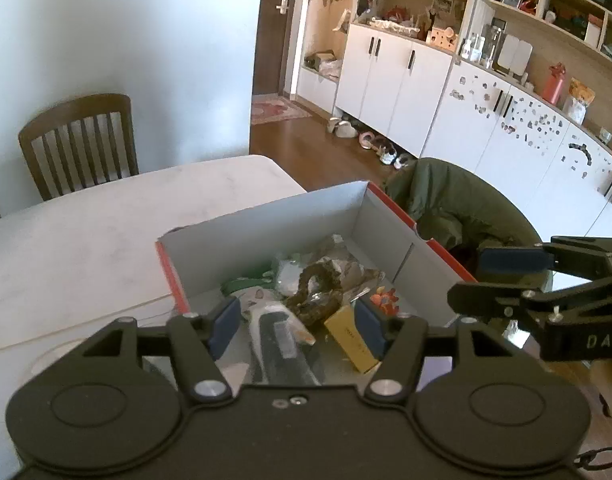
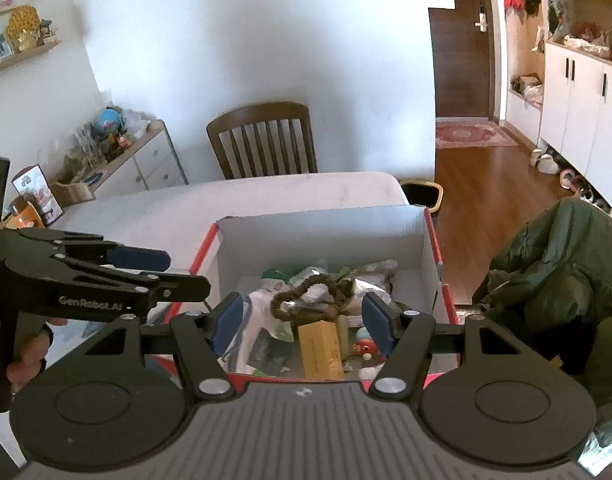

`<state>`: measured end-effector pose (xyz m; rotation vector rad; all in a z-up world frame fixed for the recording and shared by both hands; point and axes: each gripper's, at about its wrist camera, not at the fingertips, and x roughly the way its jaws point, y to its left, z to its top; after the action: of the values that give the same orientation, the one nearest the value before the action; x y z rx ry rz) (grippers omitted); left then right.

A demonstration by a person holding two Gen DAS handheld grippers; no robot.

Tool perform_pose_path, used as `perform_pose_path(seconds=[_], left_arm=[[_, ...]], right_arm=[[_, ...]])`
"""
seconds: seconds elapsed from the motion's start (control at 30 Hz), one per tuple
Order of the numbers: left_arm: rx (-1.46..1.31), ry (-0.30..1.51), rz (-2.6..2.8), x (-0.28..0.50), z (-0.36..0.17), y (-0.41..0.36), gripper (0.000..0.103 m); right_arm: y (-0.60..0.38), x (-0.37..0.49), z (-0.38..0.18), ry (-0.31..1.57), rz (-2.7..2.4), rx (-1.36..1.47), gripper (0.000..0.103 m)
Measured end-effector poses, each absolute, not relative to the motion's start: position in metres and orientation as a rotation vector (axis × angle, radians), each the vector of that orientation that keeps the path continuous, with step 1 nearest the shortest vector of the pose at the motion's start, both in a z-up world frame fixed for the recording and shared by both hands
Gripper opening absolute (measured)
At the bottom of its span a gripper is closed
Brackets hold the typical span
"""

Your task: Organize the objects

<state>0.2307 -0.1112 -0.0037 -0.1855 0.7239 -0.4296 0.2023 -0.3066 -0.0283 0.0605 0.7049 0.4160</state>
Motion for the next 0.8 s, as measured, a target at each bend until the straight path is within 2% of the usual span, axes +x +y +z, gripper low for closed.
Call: perform_pose_path(seconds=[0.2, 0.3, 0.43, 0.8], left_arm=[[-0.190, 0.687, -0.425, 0.210, 0.003, -0.088, 0.066], [-0.191, 0.671, -0.429, 0.201, 0.006, -0.079, 0.071], [-0.193, 0.645, -0.436, 0.191, 0.011, -0.069, 0.079], [-0.188, 0.605, -0.451, 0.169, 0.012, -0.053, 0.090]], right_arm=[[-0.294, 0.179, -0.019, 0.674, 0.399, 0.092, 0.071], [-0.286, 0.168, -0.015, 0.657, 0.395, 0.098, 0.072], [-0.281, 0.154, -0.008, 0.625, 0.398, 0.143, 0.078], [-0.266, 0.129, -0.004, 0.590, 0.359, 0.205, 0.084]])
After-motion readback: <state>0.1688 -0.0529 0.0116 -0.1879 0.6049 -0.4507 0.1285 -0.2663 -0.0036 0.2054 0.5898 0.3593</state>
